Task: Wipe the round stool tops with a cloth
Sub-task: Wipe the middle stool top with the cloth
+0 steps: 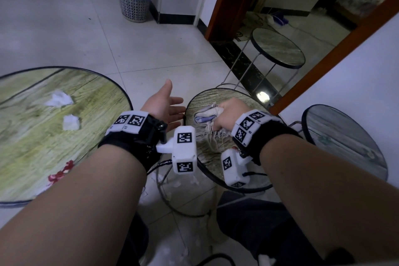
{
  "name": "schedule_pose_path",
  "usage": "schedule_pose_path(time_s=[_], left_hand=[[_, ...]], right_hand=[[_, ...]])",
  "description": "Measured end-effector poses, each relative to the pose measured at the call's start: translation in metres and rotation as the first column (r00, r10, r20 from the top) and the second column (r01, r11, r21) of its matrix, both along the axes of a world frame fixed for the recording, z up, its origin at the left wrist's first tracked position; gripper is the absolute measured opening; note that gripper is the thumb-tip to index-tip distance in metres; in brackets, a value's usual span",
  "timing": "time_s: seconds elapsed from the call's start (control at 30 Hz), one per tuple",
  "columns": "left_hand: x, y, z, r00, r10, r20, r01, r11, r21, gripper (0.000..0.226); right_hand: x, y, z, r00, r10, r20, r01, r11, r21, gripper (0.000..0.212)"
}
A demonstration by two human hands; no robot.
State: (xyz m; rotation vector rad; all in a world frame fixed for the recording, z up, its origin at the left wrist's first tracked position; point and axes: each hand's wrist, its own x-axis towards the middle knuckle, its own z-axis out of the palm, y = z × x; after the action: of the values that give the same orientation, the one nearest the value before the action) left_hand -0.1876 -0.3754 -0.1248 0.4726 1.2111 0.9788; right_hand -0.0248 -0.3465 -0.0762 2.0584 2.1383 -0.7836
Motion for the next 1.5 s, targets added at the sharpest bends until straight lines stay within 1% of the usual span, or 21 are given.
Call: schedule_pose_path(time_s=[0.07,0.13,0.27,0.37,0.43,0.5,0.57,0.67,0.7,0.8,0.87,0.9,0.97,1.03,1.13,1.27,1.37,1.4,1.47,1.5], left_hand=[[-0.001,0.001,0.001,1.0,0.002,0.004,-0.002,1.0,-0.002,0.075],[-0.001,0.003,0.001,1.0,0.007,0.017,-0.007,1.0,-0.011,0.075],[-0.001,0.005,0.0,0.999,0.027,0.028,-0.026,0.999,-0.033,0.073],[-0.001,0.005,0.0,0.998,0.056,0.036,-0.054,0.997,-0.055,0.073],[-0.002,0.006,0.0,0.997,0.069,0.046,-0.066,0.996,-0.066,0.073],[-0.001,0.007,0.001,0.995,0.078,0.055,-0.074,0.995,-0.073,0.073],[-0.001,0.007,0.001,0.995,0.083,0.057,-0.078,0.994,-0.075,0.073],[-0.001,0.007,0.0,0.996,0.079,0.047,-0.076,0.994,-0.073,0.073],[-0.001,0.008,0.0,0.996,0.078,0.045,-0.075,0.995,-0.073,0.073],[-0.001,0.009,-0.001,0.996,0.078,0.041,-0.075,0.995,-0.072,0.073],[-0.001,0.01,-0.001,0.996,0.084,0.038,-0.081,0.994,-0.073,0.072],[-0.001,0.01,-0.001,0.996,0.086,0.037,-0.083,0.994,-0.074,0.072],[-0.001,0.011,-0.001,0.996,0.087,0.032,-0.084,0.994,-0.074,0.071],[-0.001,0.012,-0.001,0.996,0.084,0.028,-0.082,0.994,-0.073,0.072],[0.0,0.012,0.0,0.995,0.092,0.031,-0.089,0.993,-0.074,0.071],[0.002,0.013,0.0,0.995,0.1,0.013,-0.099,0.992,-0.078,0.072],[0.002,0.013,0.002,0.996,0.094,0.011,-0.093,0.993,-0.078,0.072],[0.002,0.012,0.002,0.996,0.093,0.014,-0.091,0.993,-0.078,0.072],[0.002,0.012,0.002,0.996,0.089,0.02,-0.088,0.993,-0.078,0.071],[0.002,0.012,0.001,0.996,0.088,0.021,-0.086,0.993,-0.08,0.071]], right_hand=[[-0.002,0.004,0.0,1.0,0.006,0.004,-0.006,1.0,-0.001,0.022],[-0.004,0.009,0.001,1.0,0.026,0.017,-0.026,1.0,0.005,0.015],[-0.009,0.017,0.002,0.998,0.064,0.03,-0.064,0.998,0.013,0.015],[-0.013,0.023,0.003,0.997,0.076,0.033,-0.076,0.997,0.001,0.027],[-0.014,0.027,0.005,0.993,0.099,0.056,-0.099,0.995,-0.008,0.016],[-0.015,0.03,0.007,0.993,0.1,0.064,-0.1,0.995,-0.012,0.021],[-0.017,0.033,0.007,0.994,0.093,0.061,-0.093,0.996,0.0,0.02],[-0.018,0.037,0.007,0.994,0.094,0.058,-0.094,0.996,0.004,0.031],[-0.018,0.038,0.007,0.993,0.099,0.06,-0.099,0.995,0.005,0.031],[-0.021,0.042,0.008,0.991,0.114,0.064,-0.114,0.994,-0.002,0.025],[-0.023,0.044,0.009,0.99,0.127,0.062,-0.127,0.992,-0.007,0.016],[-0.024,0.046,0.01,0.99,0.132,0.056,-0.132,0.991,-0.004,0.015],[-0.024,0.048,0.011,0.989,0.138,0.056,-0.139,0.99,-0.002,0.028],[-0.025,0.052,0.012,0.987,0.149,0.065,-0.149,0.989,-0.013,0.034],[-0.026,0.055,0.014,0.983,0.166,0.079,-0.164,0.986,-0.032,0.026],[-0.022,0.056,0.011,0.984,0.169,0.062,-0.168,0.986,-0.01,0.02],[-0.021,0.057,0.013,0.976,0.197,0.096,-0.198,0.98,0.004,0.016],[-0.02,0.057,0.014,0.972,0.209,0.11,-0.211,0.978,0.006,0.019],[-0.018,0.058,0.016,0.972,0.201,0.123,-0.202,0.979,-0.001,0.037],[-0.015,0.059,0.015,0.976,0.187,0.111,-0.188,0.982,-0.001,0.041]])
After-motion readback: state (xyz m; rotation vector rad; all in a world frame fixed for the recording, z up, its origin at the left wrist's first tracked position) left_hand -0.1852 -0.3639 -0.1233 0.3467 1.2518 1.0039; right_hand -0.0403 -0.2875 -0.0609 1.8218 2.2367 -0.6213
